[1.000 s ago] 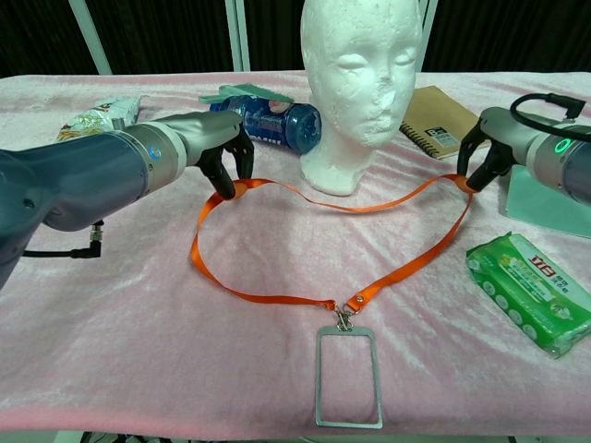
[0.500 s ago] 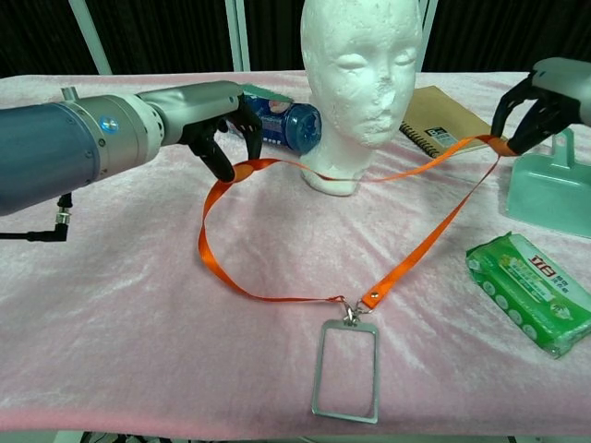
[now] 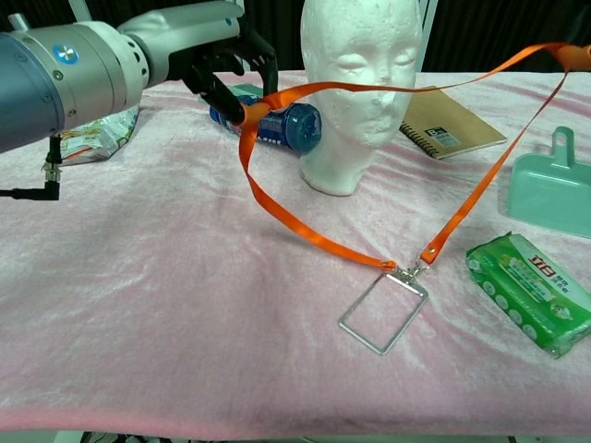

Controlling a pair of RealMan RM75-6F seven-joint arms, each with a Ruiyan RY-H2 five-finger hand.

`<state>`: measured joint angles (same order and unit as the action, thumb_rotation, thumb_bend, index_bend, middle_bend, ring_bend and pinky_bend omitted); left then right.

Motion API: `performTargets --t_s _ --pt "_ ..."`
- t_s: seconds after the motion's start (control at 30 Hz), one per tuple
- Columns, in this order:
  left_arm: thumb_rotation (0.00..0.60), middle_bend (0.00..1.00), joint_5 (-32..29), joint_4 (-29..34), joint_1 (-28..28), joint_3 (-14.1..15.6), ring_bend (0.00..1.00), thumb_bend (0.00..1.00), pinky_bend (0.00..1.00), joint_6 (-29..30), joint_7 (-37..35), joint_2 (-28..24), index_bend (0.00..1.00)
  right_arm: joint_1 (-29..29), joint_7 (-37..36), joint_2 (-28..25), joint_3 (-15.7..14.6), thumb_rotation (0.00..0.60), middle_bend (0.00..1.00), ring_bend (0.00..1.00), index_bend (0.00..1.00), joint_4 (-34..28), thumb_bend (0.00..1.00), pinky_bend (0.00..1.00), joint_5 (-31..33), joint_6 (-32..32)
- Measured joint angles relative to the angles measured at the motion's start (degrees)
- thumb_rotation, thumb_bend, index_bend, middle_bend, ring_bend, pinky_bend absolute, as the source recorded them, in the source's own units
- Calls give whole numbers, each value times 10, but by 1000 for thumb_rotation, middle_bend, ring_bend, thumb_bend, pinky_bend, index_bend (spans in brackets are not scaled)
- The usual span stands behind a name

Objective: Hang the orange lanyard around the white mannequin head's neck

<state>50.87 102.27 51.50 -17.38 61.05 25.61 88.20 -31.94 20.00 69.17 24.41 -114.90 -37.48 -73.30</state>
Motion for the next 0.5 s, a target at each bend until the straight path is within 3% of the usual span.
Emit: performTargets --t_s 0.27,0.5 --pt "600 369 21 5 10 -30 145 436 157 24 -3 -3 595 -10 -7 -28 30 600 228 333 781 -22 585 326 -9 1" --pt "600 368 6 3 28 -61 145 434 157 41 20 -7 596 -45 10 -42 59 600 230 334 781 -21 584 326 28 11"
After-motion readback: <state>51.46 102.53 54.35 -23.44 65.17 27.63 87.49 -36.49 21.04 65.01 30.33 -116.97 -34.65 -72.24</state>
